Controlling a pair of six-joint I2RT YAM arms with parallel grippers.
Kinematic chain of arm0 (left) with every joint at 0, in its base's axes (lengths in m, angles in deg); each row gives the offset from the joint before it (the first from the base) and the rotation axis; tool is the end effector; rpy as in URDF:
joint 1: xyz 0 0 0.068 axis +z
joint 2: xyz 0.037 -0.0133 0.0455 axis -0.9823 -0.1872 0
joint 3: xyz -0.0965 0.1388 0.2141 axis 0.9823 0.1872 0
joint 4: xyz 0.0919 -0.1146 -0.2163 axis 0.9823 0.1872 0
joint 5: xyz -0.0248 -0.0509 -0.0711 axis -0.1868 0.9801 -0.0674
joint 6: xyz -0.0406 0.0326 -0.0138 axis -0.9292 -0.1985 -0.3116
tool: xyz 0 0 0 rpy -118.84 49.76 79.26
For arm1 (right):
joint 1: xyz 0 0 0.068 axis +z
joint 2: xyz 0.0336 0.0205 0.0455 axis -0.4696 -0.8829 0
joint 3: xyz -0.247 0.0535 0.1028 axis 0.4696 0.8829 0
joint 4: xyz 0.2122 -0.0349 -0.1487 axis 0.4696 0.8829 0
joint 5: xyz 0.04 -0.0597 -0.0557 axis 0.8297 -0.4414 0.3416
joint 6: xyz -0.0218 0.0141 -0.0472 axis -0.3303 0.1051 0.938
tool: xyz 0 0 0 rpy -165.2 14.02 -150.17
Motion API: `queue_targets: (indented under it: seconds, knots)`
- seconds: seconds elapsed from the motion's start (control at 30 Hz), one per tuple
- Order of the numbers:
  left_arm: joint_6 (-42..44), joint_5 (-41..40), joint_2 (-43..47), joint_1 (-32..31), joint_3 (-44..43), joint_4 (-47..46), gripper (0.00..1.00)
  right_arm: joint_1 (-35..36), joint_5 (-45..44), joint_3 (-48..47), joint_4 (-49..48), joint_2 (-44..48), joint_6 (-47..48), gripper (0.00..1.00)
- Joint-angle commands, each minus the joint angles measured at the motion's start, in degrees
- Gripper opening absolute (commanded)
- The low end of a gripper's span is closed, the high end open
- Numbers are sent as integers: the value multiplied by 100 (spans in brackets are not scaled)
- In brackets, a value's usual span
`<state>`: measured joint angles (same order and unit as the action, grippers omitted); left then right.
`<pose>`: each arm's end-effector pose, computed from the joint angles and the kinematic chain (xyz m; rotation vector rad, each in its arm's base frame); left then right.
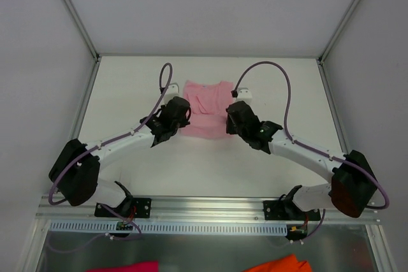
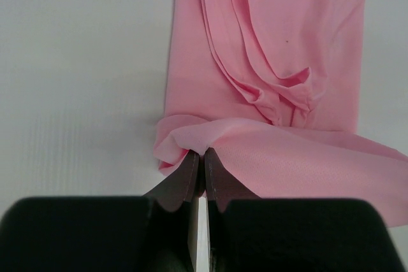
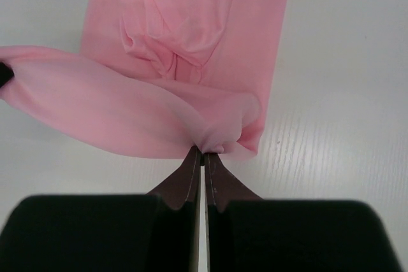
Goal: Fold and stack the t-shirts
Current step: Fold the long partially folded tshirt into a neat square
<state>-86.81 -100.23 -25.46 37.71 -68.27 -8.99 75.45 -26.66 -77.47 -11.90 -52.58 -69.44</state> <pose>0.2372 -0.1873 0.2433 -0.2046 2.0932 -0.2918 0.2068 0.2046 0.2615 -0.3800 2.0717 0.2109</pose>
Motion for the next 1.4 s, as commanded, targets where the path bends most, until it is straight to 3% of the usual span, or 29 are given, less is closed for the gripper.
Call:
queue_targets:
  seconds: [0.0,0.73,1.07,1.1,1.2,1.23,1.27,1.3,1.33,1.37]
  knots:
    - [315,39,-278,194,-403,-126,0,-243,164,-460,-199,-324,360,1]
    - [833,302,-1332,572,-2072,260,0,-1070,692,-1584,73,-728,879,1]
    - [983,758,-2290,1003,-2969,357,0,-1869,1544,-2727,337,-2160,1046,1]
    - [992,803,-2369,1090,-3004,348,8,-1914,1553,-2807,346,-2440,1055,1]
    - [992,908,-2817,1274,-3442,331,0,-2098,1684,-3430,460,-3230,1256,1]
    - [983,1066,-3114,1345,-3575,444,15,-2203,1755,-3579,460,-3425,1292,3]
    - [1001,1206,-3274,1398,-3715,497,36,-2239,1851,-3946,530,-3627,1336,9]
    - [1010,1129,-3406,1442,-3925,550,57,-2283,1965,-4054,496,-3960,1362,22]
    - [1044,1094,-3607,1451,-3988,551,79,-2318,2097,-4108,435,-4059,1537,46]
    - [1114,1137,-3688,1469,-4033,455,99,-2310,2185,-4108,190,-4112,1634,56]
